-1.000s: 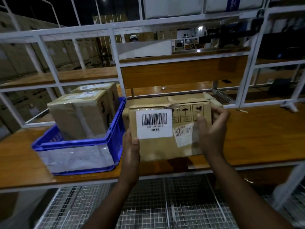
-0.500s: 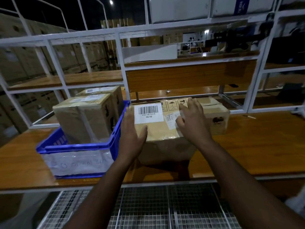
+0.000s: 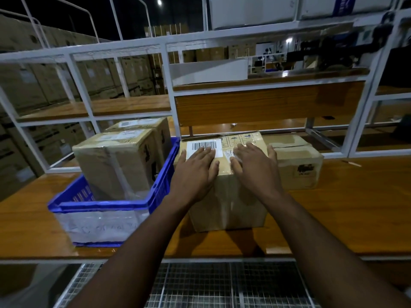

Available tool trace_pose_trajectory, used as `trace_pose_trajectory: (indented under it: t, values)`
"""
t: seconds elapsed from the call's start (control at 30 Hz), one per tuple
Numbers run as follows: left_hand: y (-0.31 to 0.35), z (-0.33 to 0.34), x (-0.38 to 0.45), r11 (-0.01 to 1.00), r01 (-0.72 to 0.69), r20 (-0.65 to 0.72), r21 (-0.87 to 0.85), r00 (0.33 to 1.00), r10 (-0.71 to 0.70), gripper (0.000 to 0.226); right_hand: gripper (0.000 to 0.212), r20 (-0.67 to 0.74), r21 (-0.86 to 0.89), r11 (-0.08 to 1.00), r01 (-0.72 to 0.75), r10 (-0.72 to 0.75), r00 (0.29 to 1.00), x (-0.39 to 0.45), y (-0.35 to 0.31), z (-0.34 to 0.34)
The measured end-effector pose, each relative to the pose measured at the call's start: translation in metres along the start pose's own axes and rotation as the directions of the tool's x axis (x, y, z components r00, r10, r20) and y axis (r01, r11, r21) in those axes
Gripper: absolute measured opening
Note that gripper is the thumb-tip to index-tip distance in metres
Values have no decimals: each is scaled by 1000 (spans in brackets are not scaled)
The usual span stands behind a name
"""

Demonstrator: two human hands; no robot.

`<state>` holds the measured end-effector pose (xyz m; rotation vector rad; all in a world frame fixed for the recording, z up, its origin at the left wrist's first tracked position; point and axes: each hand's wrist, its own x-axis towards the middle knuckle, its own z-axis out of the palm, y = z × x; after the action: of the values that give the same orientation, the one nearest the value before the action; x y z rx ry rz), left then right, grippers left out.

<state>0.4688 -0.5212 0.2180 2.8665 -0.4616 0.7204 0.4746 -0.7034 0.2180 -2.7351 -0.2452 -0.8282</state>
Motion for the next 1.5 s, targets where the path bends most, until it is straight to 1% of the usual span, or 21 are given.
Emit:
trace_pose_trajectory:
  t: [0.2, 0.4, 0.47, 0.5, 0.53, 0.57, 0.6, 0.67, 0.7, 0.73, 0.83, 0.93, 1.0, 1.07, 1.17, 1.23, 1.33, 1.37, 1.4, 1.43, 1.5]
  values:
    - [-3, 4, 4, 997, 82, 1, 4, 997, -82, 69, 60, 1, -30, 999, 34, -34, 999, 1, 2, 2]
    - [-3, 3, 6, 996, 86, 15, -3, 996, -86, 60, 46, 6, -14, 1000, 16, -16, 1000, 3, 4, 2]
    - [-3, 3, 5, 994, 77, -60, -76, 995, -82, 58, 48, -4, -9, 1000, 25, -25, 1000, 0, 4, 3]
    - [-1, 0, 3, 979, 78, -138, -187, 985, -105, 56, 50, -11, 1, 999, 34, -34, 999, -2, 5, 2]
    - [-1, -4, 0, 927, 85, -226, -366, 958, -177, 53, 52, -18, 17, 999, 38, -38, 999, -5, 8, 1]
    - [-2, -7, -1, 818, 93, -288, -568, 908, -304, 50, 54, -24, 38, 999, 36, -35, 999, -8, 12, -1]
    - [-3, -10, -4, 659, 108, -278, -744, 847, -453, 45, 55, -27, 57, 998, 29, -27, 999, -10, 18, -4]
    - [-10, -4, -10, 340, 154, -127, -928, 728, -674, 38, 57, -45, 89, 996, 7, -3, 999, -14, 33, -9]
    - [-17, 6, -13, 244, 199, -41, -949, 690, -723, 35, 58, -58, 113, 994, -9, 15, 998, -16, 41, -11]
    - [-22, 17, -17, 185, 269, 46, -945, 670, -741, 35, 58, -67, 148, 989, -30, 40, 997, -18, 49, -15]
    - [-29, 49, -26, 62, 492, 324, -869, 658, -680, 43, 56, -90, 248, 966, -69, 94, 991, -26, 70, -21]
    - [-25, 81, -38, -155, 698, 671, -699, 566, -479, 45, 56, -65, 331, 937, -116, 145, 987, -33, 87, -27]
    - [-23, 105, -46, -229, 761, 780, -607, 515, -356, 64, 56, -47, 368, 918, -149, 178, 983, -37, 97, -28]
    - [-18, 115, -51, -275, 762, 806, -586, 511, -299, 71, 56, -44, 398, 901, -173, 207, 977, -40, 105, -28]
    - [-5, 115, -49, -411, 679, 792, -609, 550, -265, 62, 55, -51, 455, 866, -205, 255, 965, -43, 117, -30]
    - [-1, 115, -42, -389, 642, 750, -661, 583, -311, 56, 56, -36, 532, 810, -249, 315, 948, -47, 125, -33]
    - [-2, 105, -32, -261, 556, 609, -789, 651, -453, 49, 54, 24, 542, 756, -368, 423, 906, -55, 138, -29]
    - [-3, 102, -29, -257, 509, 568, -821, 685, -456, 49, 51, 57, 546, 737, -399, 442, 895, -57, 148, -20]
    - [-6, 96, -28, -265, 459, 530, -848, 734, -426, 49, 45, 125, 566, 690, -451, 470, 874, -61, 150, -19]
    - [-9, 90, -27, -273, 427, 505, -862, 771, -389, 50, 39, 196, 638, 597, -487, 485, 852, -64, 156, -11]
    - [-13, 79, -23, -287, 423, 505, -859, 789, -350, 53, 33, 330, 740, 369, -562, 530, 782, -73, 157, -1]
